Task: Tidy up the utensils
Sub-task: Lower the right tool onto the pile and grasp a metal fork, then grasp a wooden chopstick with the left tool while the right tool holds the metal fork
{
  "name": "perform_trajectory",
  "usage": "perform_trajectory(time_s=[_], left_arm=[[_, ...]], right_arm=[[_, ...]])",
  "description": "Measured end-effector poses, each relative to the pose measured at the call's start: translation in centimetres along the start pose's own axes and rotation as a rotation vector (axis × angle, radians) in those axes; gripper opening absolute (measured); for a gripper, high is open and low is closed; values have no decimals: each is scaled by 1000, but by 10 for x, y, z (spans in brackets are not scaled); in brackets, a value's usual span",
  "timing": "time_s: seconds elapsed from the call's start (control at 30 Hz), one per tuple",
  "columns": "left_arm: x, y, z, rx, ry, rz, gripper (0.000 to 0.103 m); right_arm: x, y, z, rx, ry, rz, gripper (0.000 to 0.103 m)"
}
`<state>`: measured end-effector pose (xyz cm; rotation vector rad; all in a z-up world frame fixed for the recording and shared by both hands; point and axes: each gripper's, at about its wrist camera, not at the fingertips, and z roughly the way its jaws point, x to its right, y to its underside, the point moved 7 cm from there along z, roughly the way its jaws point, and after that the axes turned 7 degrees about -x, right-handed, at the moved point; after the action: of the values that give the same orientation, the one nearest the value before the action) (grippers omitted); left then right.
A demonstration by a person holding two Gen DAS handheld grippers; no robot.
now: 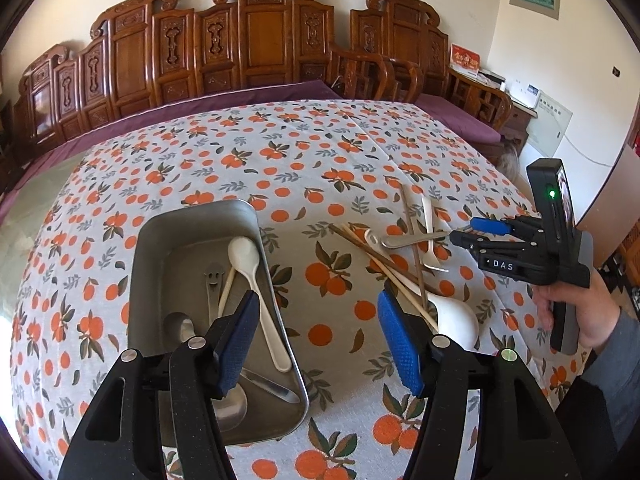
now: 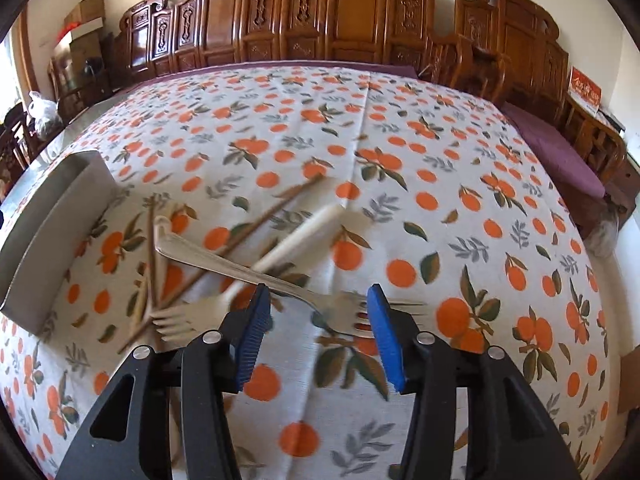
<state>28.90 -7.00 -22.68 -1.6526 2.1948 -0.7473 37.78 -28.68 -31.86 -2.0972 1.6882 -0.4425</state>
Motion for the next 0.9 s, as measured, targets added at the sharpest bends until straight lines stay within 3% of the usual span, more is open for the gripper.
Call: perform_trajectory(time_s=[0.27, 0.4, 0.47, 0.53, 0.63, 0.73, 0.9], left_arm=[[8, 2, 4, -9, 4, 17, 58], [11, 3, 7, -19, 10, 17, 58], [12, 4, 8, -22, 8, 21, 58], [14, 5, 10, -24, 7, 25, 58], [17, 6, 11, -26, 7, 29, 58], [22, 7, 11, -26, 10, 35, 58], [32, 6, 7, -10, 15, 50, 58]], right_arm=[[-9, -2, 11, -10, 62, -116, 53], [-12, -8, 15, -6, 52, -147, 52], [-14, -10, 17, -8, 34, -154, 46], [-16, -12, 18, -9, 4, -162, 30], [-21, -11, 17, -14, 10, -187, 18], [-19, -11, 16, -26, -4, -175, 10], [-10, -8, 13, -38, -27, -131, 9]])
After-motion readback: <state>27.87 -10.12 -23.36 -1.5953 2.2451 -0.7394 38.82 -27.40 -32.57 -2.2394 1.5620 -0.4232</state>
